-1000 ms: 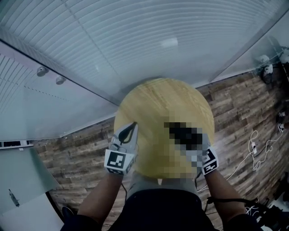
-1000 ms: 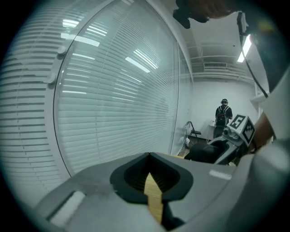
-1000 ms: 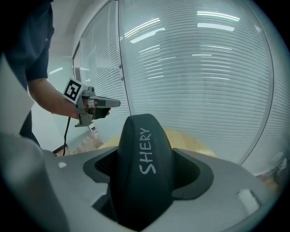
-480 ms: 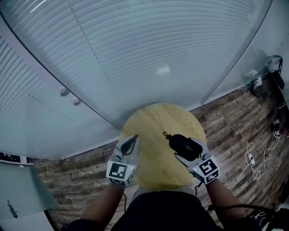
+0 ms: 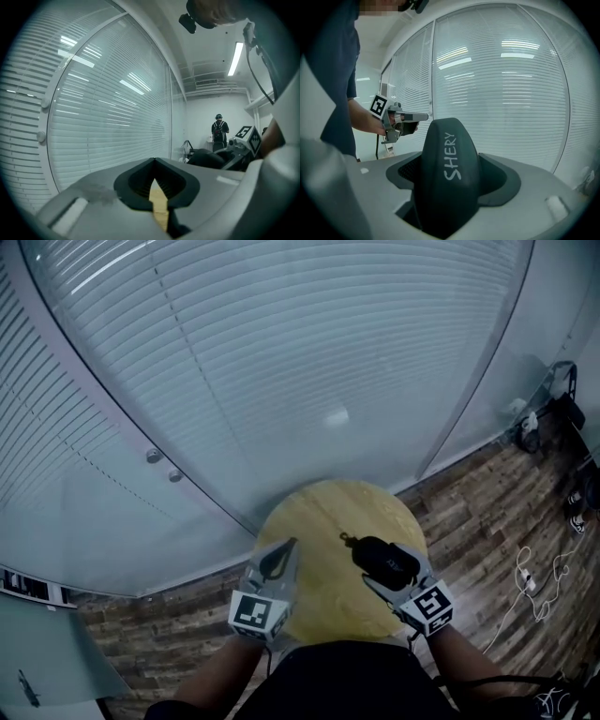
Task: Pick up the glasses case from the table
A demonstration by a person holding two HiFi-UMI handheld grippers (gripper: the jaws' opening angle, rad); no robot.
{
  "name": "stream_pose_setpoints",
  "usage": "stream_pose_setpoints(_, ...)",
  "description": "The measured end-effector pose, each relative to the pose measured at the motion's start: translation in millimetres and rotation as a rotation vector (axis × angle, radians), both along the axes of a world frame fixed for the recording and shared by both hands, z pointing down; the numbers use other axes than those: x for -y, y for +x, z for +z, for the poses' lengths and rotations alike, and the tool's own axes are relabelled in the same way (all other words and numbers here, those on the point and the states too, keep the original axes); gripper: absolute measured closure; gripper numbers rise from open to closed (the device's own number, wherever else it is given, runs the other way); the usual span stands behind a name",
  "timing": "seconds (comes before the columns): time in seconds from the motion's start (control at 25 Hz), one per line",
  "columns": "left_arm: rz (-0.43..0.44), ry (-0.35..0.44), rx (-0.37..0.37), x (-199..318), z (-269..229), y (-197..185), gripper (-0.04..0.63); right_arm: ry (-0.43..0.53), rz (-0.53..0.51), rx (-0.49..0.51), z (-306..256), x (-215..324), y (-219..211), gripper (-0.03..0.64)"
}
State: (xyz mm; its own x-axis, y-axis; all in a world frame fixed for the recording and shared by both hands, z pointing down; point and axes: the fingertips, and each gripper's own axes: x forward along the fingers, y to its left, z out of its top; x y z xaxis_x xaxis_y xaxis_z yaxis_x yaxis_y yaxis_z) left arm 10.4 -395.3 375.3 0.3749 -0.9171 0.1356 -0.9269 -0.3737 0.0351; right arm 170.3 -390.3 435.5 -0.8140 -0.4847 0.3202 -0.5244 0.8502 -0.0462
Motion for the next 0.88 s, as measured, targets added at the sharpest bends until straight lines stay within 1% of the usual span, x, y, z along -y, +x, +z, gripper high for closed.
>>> stream_pose_setpoints(0.04, 0.001, 0.004, -0.003, -1, -3, 1, 0.592, 0.002, 0.002, 0.003, -2, -1, 1, 0.249)
stream_pose_setpoints(0.16, 0.016, 0.014, 0.030, -3, -3, 0, 0.592, 0.008, 0.009, 0.011, -7, -3, 3, 0.248)
stream_pose_setpoints(0.36, 0.008, 0.025, 0.018, -11, -7, 10, 0.592, 0.024, 0.017, 0.022, -10, -7, 13, 0.248)
stream_pose_setpoints(0.48, 0.006, 0.035, 0.017, -14, -6, 11, 0.591, 0.024, 0.010, 0.021, -12, -9, 11, 0.249)
stream_pose_setpoints(0.64, -0.001, 0.032, 0.023, -15, -6, 8, 0.591, 0.032, 0.002, 0.028, -14, -10, 7, 0.249)
stream_pose_setpoints(0.88, 0.000, 0.021, 0.047, -12, -5, 20, 0.592, 0.035, 0.004, 0.029, -14, -2, 22, 0.249)
